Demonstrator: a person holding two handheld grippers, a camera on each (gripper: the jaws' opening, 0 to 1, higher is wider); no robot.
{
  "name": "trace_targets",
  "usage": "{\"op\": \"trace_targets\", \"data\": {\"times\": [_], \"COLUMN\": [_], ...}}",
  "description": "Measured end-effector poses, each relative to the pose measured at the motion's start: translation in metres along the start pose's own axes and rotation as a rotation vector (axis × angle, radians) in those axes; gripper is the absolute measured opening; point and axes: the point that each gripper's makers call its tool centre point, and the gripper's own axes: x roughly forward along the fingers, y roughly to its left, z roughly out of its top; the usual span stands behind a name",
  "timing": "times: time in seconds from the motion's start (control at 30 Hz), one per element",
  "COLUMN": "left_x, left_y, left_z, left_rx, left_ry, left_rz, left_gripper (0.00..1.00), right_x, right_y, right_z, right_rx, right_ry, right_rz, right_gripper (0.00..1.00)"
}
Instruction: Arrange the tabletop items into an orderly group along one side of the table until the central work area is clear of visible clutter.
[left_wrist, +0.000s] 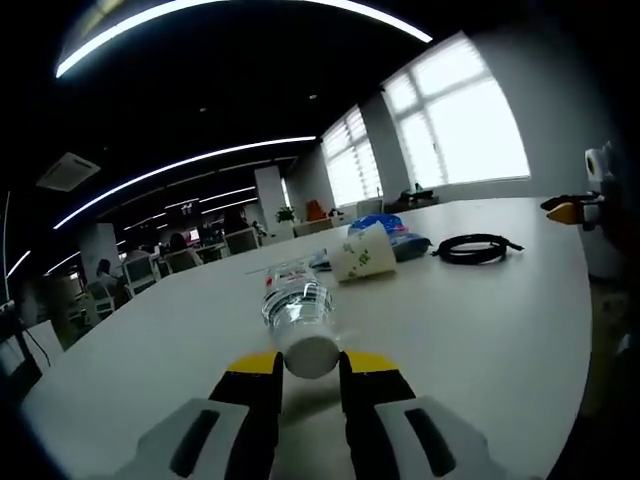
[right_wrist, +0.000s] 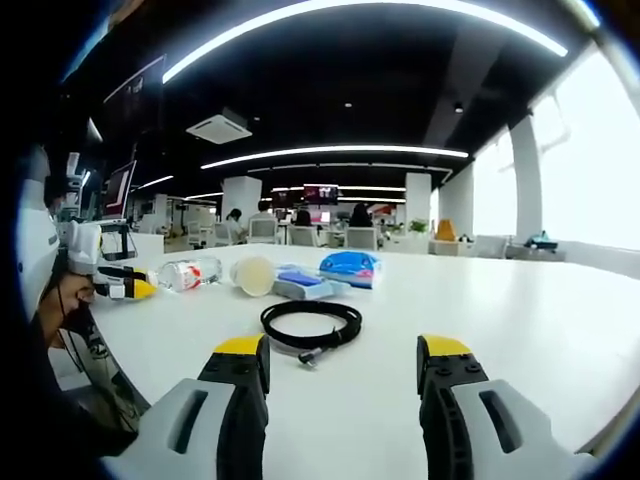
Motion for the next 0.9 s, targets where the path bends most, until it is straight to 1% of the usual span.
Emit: {"op": "trace_targets", "data": {"times": [0.07,0.17,0.3,0.37,0.43,0.53,0.57,0.6,0.73,0.8,0.87,0.9], "left_x": [0.001,0.005,0.010,0.011,0.014,0.017,0.018,0.019,0.018,0.018,0.017,0.016], "left_y": [0.000,0.001,-0.002,-0.002,0.004,0.006,0.005,0.001,0.001,0.002,0.002,0.001], "left_z": [0.001,0.002,0.000,0.000,-0.001,-0.002,-0.003,-0.004,-0.004,-0.004,-0.003,-0.003], "left_rx": [0.007,0.019,0.029,0.019,-0.006,-0.050,-0.054,-0.063,-0.075,-0.064,-0.022,-0.021], "left_ry": [-0.001,0.002,0.015,0.014,0.024,0.030,0.035,0.043,0.043,0.041,0.036,0.035], "left_rz": [0.001,-0.002,-0.007,-0.008,0.010,0.007,0.003,-0.006,0.000,0.005,0.012,0.011], "left_gripper": [0.22,0.27,0.29,0.29,0.29,0.28,0.24,0.24,0.23,0.23,0.23,0.23], "right_x": [0.000,-0.001,-0.003,-0.004,-0.004,-0.004,-0.004,-0.003,-0.003,-0.002,-0.001,-0.001], "right_y": [0.001,0.000,-0.004,-0.004,-0.005,-0.006,-0.006,-0.006,-0.007,-0.007,-0.007,-0.007], "right_z": [0.000,0.001,0.002,0.001,0.000,-0.002,-0.003,-0.004,-0.003,-0.004,-0.005,-0.006], "right_rx": [-0.003,-0.006,0.000,0.000,0.000,0.001,0.001,0.002,0.011,0.014,0.012,0.012], "right_ry": [0.001,-0.006,-0.009,-0.009,-0.006,0.002,0.004,0.004,-0.004,-0.004,0.001,0.003], "right_rz": [0.002,-0.009,-0.021,-0.022,-0.022,-0.023,-0.023,-0.024,-0.024,-0.022,-0.019,-0.018], "right_gripper": [0.57,0.55,0.55,0.55,0.55,0.55,0.55,0.55,0.55,0.55,0.55,0.55]}}
